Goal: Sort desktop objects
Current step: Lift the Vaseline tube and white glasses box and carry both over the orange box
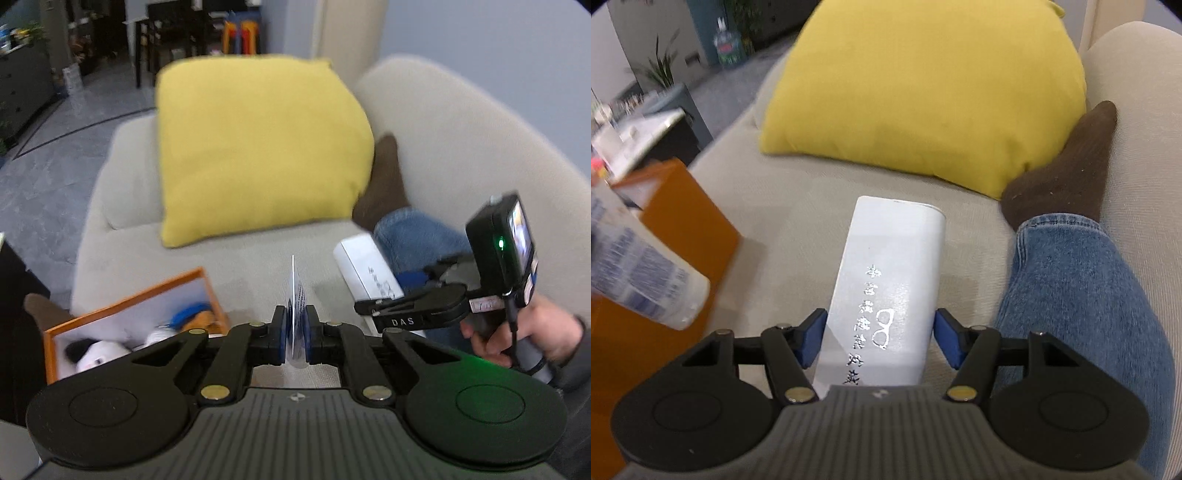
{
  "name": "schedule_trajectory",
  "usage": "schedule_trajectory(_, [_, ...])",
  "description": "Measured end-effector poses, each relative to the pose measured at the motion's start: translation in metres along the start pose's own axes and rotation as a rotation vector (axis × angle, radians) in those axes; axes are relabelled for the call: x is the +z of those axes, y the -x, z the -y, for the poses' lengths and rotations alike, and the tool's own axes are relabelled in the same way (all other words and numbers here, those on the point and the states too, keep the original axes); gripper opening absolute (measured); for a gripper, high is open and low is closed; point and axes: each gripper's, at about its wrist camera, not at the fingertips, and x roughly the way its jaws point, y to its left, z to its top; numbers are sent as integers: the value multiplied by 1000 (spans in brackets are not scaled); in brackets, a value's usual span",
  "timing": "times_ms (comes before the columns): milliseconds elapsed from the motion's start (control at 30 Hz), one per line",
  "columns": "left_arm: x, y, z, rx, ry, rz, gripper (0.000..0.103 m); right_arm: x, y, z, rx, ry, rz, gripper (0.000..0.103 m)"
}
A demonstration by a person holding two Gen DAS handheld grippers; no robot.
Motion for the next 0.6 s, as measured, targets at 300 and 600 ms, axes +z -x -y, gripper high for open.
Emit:
schedule_trajectory(300, [-37, 41, -49, 33, 173, 31, 9, 0, 52, -42, 91, 41, 53, 65])
schedule_trajectory(600, [-66, 1, -83, -60, 356, -5, 9, -5, 73, -82, 88, 128, 65, 65])
